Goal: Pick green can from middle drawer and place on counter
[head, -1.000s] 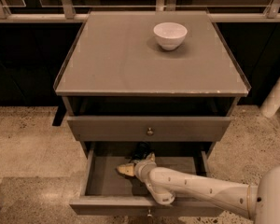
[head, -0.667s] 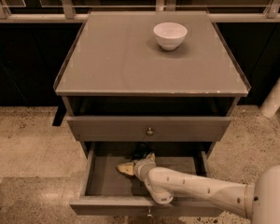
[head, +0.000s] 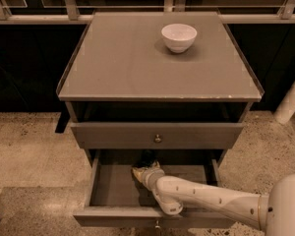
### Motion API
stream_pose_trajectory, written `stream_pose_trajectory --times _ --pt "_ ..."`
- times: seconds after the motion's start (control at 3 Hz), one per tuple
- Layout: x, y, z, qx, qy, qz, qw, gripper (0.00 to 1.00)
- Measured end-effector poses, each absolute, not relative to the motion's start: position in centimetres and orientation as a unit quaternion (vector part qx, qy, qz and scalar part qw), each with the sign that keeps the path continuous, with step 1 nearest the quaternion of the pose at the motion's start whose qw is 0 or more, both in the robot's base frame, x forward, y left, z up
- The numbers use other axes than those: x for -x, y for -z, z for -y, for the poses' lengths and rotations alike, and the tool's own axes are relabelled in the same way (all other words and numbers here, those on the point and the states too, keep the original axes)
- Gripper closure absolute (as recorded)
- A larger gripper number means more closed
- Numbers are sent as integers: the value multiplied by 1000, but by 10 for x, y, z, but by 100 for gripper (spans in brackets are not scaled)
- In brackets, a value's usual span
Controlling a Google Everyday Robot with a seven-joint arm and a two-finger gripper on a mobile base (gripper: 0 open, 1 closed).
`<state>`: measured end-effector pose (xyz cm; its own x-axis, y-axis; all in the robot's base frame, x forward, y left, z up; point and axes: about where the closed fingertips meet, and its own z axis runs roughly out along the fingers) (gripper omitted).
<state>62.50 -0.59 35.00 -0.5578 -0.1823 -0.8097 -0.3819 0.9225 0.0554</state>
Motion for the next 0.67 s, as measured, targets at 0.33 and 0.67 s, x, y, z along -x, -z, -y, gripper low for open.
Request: stream_pose_trajectory --times 0.33,0.67 --pt "-625 -350 6 161 -113 -875 442 65" --pt "-625 -350 6 161 -113 -875 442 88"
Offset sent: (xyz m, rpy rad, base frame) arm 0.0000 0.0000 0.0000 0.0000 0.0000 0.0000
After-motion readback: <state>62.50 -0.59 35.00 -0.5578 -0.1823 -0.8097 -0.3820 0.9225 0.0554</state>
